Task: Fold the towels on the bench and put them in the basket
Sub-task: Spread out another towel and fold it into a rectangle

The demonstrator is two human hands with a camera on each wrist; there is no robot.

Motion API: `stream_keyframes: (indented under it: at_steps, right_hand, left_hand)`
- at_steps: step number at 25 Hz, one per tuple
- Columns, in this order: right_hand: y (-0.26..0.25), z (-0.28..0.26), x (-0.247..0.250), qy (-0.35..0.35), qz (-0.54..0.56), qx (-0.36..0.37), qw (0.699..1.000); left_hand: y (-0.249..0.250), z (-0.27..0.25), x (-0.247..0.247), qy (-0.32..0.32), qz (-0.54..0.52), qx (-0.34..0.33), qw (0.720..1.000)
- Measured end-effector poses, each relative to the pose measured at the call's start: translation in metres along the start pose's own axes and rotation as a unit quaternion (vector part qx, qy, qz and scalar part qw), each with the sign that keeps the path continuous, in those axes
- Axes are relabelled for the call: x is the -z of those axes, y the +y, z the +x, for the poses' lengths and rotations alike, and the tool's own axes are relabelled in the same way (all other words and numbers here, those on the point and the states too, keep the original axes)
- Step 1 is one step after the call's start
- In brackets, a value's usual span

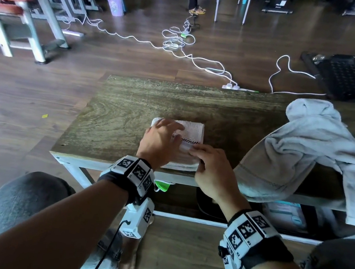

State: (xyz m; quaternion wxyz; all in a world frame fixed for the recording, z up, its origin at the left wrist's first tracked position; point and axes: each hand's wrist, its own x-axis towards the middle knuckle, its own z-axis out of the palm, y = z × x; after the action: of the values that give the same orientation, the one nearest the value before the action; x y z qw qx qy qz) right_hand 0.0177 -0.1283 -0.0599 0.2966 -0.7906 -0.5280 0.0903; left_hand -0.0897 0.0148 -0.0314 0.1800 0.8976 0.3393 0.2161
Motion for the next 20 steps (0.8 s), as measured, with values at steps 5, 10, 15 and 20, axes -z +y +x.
stream_keyframes:
  at_steps: [5, 10, 15, 20]
  right_hand:
    - [-0.011, 0.034, 0.017, 0.029, -0.075, -0.014, 0.997]
    - [-0.036, 0.078, -0.017, 0.011, -0.115, 0.038, 0.993]
    - [-0.019, 0.08, -0.045, -0.056, -0.082, 0.002, 0.995]
    - [-0.009, 0.072, -0.039, -0.071, -0.099, 0.015, 0.992]
  left_hand:
    - [-0.017, -0.01, -0.022, -0.146, 0.141, 0.016, 0.979]
    - [-0.02, -0.007, -0.022, -0.165, 0.109, 0.043, 0.979]
    - [-0.026, -0.011, -0.021, -0.153, 0.089, 0.035, 0.984]
    - [-0.035, -0.007, -0.016, -0.158, -0.002, 0.056, 0.986]
